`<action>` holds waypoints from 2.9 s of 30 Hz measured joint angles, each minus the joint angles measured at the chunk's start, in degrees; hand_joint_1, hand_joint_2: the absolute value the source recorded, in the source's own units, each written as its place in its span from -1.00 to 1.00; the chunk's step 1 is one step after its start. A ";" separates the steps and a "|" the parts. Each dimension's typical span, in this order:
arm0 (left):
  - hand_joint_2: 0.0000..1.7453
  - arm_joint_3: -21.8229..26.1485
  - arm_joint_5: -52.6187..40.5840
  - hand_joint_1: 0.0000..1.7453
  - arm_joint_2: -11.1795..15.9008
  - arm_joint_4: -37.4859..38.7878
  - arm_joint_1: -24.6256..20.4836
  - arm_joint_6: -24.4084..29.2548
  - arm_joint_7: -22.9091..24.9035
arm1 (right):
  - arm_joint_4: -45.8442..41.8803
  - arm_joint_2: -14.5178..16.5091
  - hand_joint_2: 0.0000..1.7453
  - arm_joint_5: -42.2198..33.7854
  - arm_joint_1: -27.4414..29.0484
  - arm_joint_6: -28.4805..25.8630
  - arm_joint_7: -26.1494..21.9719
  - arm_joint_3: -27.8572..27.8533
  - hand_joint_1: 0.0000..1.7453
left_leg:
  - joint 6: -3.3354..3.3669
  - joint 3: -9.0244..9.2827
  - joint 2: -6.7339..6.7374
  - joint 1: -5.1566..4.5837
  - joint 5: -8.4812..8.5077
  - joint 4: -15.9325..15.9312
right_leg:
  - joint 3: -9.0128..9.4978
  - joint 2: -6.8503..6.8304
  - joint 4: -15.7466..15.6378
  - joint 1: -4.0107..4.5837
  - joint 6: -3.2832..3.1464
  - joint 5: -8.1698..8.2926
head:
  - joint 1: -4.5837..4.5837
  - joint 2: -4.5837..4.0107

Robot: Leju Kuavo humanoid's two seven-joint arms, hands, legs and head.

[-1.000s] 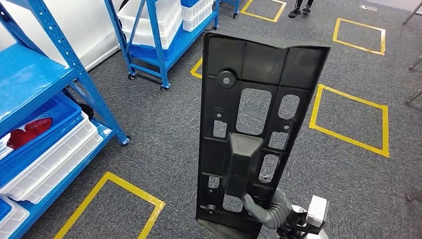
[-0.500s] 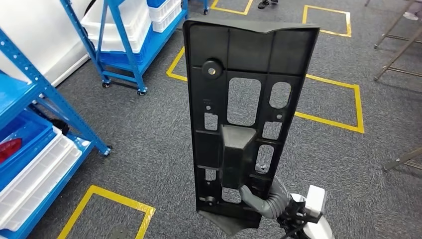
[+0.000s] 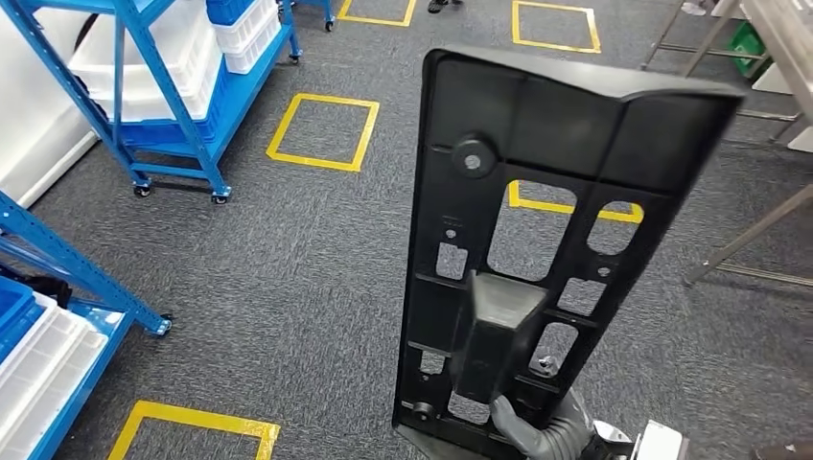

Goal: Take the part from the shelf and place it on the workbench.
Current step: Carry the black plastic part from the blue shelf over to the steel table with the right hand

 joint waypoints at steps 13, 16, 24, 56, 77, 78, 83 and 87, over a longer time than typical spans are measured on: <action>1.00 -1.46 -1.27 -1.00 -0.41 -0.01 -3.39 1.07 -5.46 | 0.62 0.21 1.00 -0.75 -4.16 2.53 0.47 -1.14 1.00 | -0.67 1.02 6.95 -0.90 -0.86 -0.47 | 0.70 -7.07 -2.52 1.17 -1.78 1.65 | -0.01 0.00; 1.00 -1.59 -0.71 -1.00 -0.57 -0.01 -3.50 0.80 -4.81 | 0.89 0.23 1.00 -1.17 -5.03 2.67 0.71 -1.17 1.00 | -1.33 -0.15 4.40 -0.75 -3.22 3.01 | 1.46 -5.52 -3.81 0.65 -2.55 2.33 | -0.01 0.00; 1.00 -1.37 0.25 -1.00 -0.55 0.02 -0.52 -1.79 0.22 | 0.83 0.51 1.00 -0.68 -4.13 0.76 2.23 -1.16 1.00 | -1.62 -2.35 -0.12 -0.38 -0.56 4.31 | 1.91 -0.30 -2.87 0.44 -2.08 1.47 | -0.01 -0.01; 1.00 -1.59 -1.16 -1.00 -1.19 0.03 0.16 -1.00 1.39 | -3.99 -1.43 1.00 -1.43 1.12 0.29 2.25 -2.31 1.00 | -1.80 -0.59 -1.34 0.07 0.03 1.05 | 2.25 0.67 -2.70 0.19 -1.39 0.83 | 0.02 -0.01; 1.00 -1.62 -2.09 -1.00 3.07 -0.01 0.23 1.21 1.54 | 4.27 2.49 1.00 -5.18 -1.08 3.61 -3.81 -1.47 1.00 | -1.59 0.40 5.32 -0.64 -3.20 2.51 | 2.24 -6.14 -4.08 0.92 -2.45 1.67 | 0.01 -0.01; 1.00 -1.62 -2.18 -1.00 3.33 -0.01 0.34 1.07 1.88 | 4.55 2.90 1.00 -5.27 -1.14 3.63 -3.98 -1.39 1.00 | -1.71 -1.10 3.75 -0.52 -4.81 5.80 | 2.39 -5.52 -4.25 0.83 -2.67 1.73 | 0.01 -0.01; 1.00 -1.59 -2.18 -1.00 4.70 -0.01 1.08 0.99 2.62 | 6.66 4.82 1.00 -5.51 -1.35 4.61 -4.25 -1.27 1.00 | -2.16 -5.41 1.88 -0.46 -4.74 12.04 | 2.62 -1.70 -3.83 0.68 -2.78 1.41 | 0.01 -0.01; 1.00 -1.59 -1.87 -1.00 5.24 -0.01 1.10 1.32 2.40 | 8.31 5.65 1.00 -5.54 -1.94 5.44 -4.16 -1.27 1.00 | -1.82 -0.53 -1.44 -0.15 0.41 0.19 | 2.25 0.72 -2.68 0.58 -1.70 0.68 | 0.02 -0.01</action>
